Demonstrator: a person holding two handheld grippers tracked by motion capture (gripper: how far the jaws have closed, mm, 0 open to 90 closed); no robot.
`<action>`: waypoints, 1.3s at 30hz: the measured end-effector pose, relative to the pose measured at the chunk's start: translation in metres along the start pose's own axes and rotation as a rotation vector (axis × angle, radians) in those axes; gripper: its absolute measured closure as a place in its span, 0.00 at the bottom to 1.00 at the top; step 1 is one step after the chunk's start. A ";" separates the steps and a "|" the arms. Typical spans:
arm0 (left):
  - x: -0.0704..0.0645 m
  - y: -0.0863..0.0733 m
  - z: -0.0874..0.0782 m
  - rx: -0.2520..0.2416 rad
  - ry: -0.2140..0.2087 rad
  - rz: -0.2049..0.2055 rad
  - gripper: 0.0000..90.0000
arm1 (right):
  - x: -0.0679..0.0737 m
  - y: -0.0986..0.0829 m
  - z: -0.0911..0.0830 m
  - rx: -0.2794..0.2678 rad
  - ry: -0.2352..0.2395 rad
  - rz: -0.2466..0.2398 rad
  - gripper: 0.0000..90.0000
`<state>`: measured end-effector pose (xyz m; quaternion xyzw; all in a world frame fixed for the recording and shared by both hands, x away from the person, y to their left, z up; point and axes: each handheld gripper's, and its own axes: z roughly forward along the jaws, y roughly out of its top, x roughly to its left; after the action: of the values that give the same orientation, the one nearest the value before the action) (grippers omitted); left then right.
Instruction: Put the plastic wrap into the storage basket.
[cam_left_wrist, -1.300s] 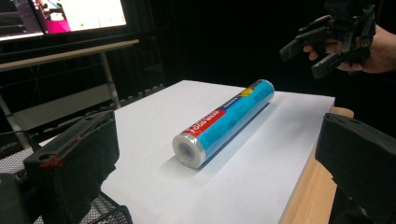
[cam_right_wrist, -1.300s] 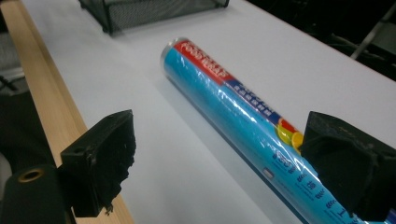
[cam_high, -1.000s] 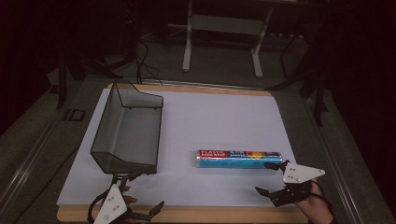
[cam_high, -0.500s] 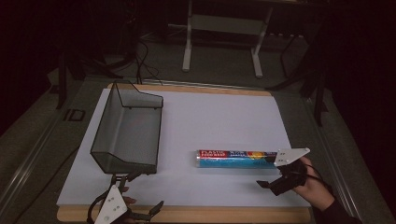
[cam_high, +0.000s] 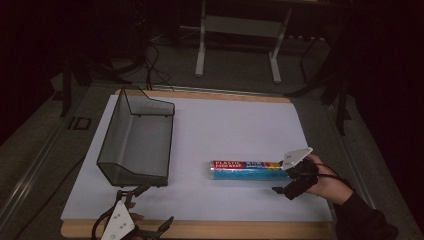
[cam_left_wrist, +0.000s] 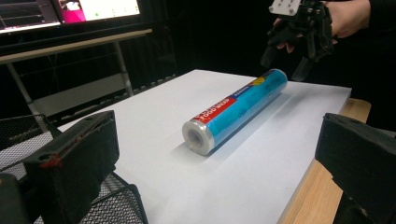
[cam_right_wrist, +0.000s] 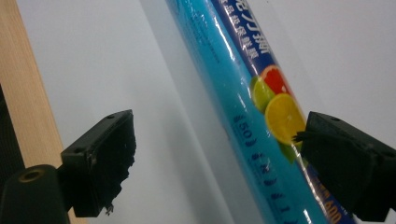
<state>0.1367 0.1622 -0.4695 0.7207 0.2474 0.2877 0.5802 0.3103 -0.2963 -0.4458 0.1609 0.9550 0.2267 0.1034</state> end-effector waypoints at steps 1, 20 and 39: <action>0.000 0.000 0.000 0.002 0.003 0.002 0.01 | -0.002 0.002 0.001 0.007 -0.004 -0.013 0.11; -0.002 -0.001 -0.005 0.002 0.015 -0.001 0.01 | -0.022 0.038 0.021 0.128 0.062 -0.117 0.21; -0.004 -0.002 -0.003 0.022 0.026 0.037 0.01 | -0.022 0.072 0.063 0.324 0.097 -0.248 0.14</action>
<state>0.1316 0.1623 -0.4711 0.7276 0.2449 0.3050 0.5635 0.3663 -0.2180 -0.4652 0.0458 0.9953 0.0632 0.0572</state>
